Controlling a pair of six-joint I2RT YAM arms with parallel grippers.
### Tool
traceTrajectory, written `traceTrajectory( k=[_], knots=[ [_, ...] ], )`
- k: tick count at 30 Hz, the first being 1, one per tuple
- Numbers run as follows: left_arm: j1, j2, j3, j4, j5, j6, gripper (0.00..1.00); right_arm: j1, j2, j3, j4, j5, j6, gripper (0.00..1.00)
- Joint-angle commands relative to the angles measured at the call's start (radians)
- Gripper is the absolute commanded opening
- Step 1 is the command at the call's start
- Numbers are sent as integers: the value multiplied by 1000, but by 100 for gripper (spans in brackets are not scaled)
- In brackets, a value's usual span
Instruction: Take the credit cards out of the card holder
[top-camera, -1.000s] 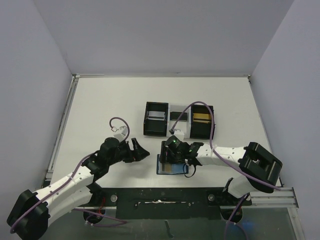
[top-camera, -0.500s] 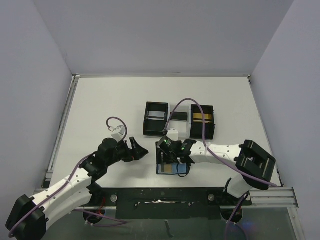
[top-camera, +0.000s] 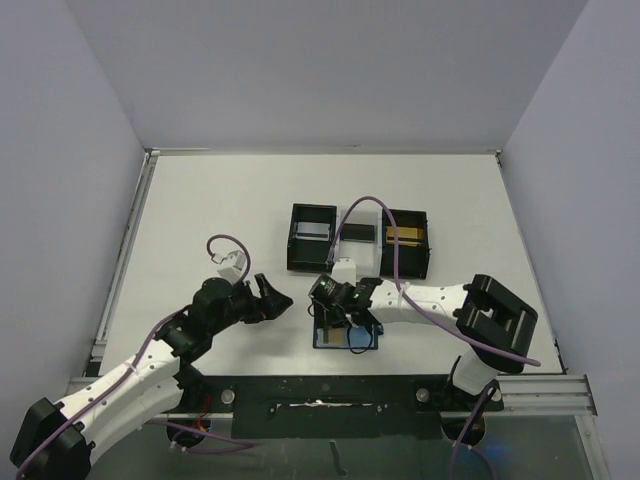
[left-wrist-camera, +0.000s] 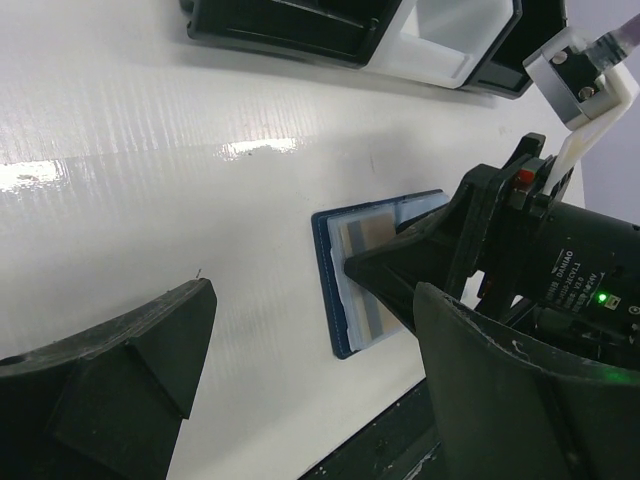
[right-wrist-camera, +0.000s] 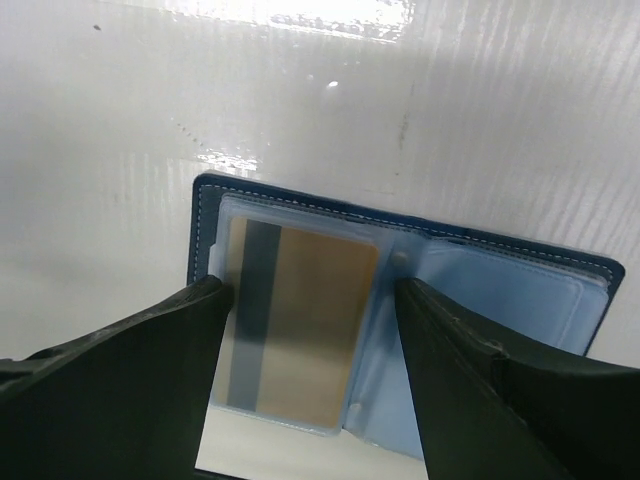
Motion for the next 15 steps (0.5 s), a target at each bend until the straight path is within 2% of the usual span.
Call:
traceTrajectory(
  k=[1,3,9,15],
  knots=[
    [4,12,27,27,-7,10,80,7,36,-4,42,-3,18,68],
    [5,19,23,32,1,9,80,6,35,-9,44,-9,27,72],
    [5,18,21,33,-1,7,80,5,-20,-6,49,-14,3,75],
    [4,18,24,34,-4,3,80,8,14,25,26,-2,-2,76]
  ],
)
